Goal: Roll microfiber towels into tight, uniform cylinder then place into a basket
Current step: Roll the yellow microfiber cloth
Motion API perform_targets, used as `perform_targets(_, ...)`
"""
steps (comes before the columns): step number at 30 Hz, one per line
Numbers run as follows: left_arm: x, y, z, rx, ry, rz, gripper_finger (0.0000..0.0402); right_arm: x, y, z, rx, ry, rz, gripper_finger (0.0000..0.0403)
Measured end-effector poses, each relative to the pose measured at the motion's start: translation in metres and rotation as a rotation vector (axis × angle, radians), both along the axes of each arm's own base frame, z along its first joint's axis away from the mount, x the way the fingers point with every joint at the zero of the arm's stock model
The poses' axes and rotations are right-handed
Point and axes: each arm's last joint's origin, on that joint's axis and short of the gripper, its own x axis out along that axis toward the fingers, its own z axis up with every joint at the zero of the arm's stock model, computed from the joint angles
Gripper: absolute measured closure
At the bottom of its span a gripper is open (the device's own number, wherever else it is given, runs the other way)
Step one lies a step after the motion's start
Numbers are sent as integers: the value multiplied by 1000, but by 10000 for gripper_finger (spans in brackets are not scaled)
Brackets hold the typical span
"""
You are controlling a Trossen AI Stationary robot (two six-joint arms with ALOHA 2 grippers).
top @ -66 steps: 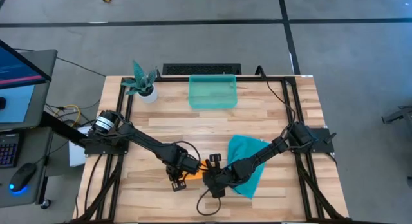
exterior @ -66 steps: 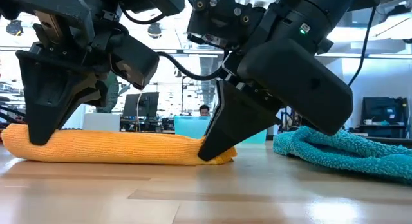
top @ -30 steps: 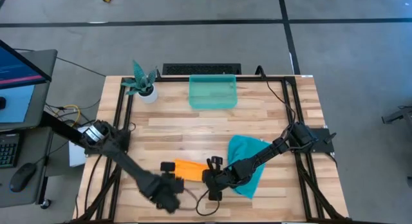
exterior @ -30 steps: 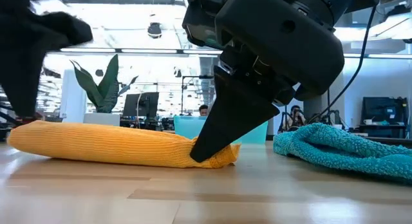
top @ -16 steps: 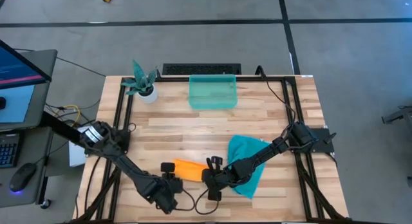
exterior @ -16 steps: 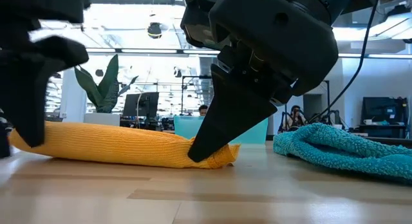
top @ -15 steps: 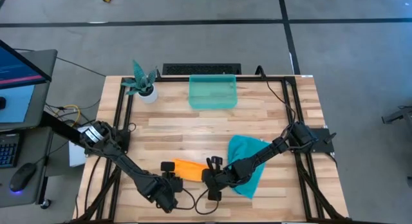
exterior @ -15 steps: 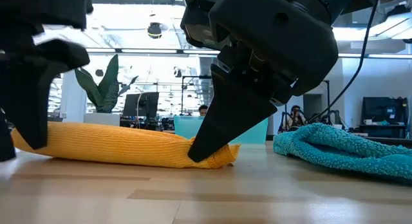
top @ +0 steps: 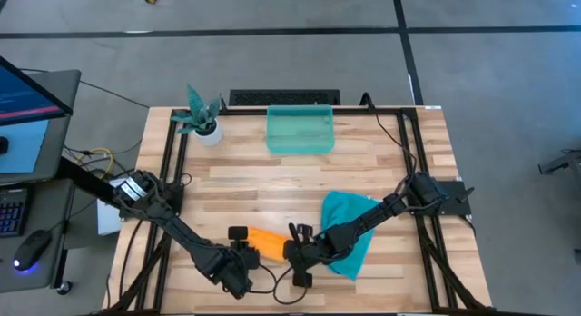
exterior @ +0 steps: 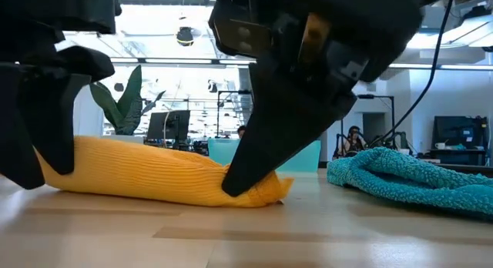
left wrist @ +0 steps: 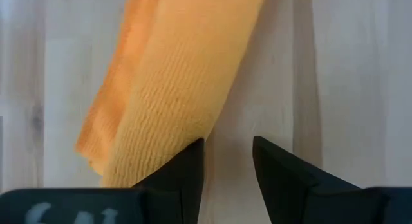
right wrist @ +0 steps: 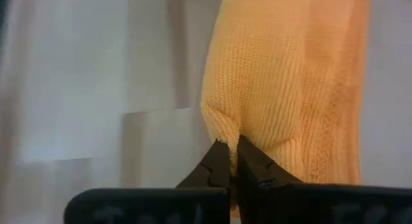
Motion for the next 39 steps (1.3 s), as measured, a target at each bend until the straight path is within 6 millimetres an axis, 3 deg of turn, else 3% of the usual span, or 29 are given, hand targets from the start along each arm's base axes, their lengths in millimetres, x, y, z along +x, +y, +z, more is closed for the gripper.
perform_targets(8,1,0,5,30,-13,21,276,2,1,2,133,41,-29,382)
perform_targets(23,4,-10,40,132,-29,13,276,3,-2,1,126,42,-32,387)
perform_targets(33,16,3,38,103,-9,35,276,3,-2,2,119,40,-33,384)
perform_targets(39,12,24,11,136,39,70,276,3,-2,2,118,40,-34,380)
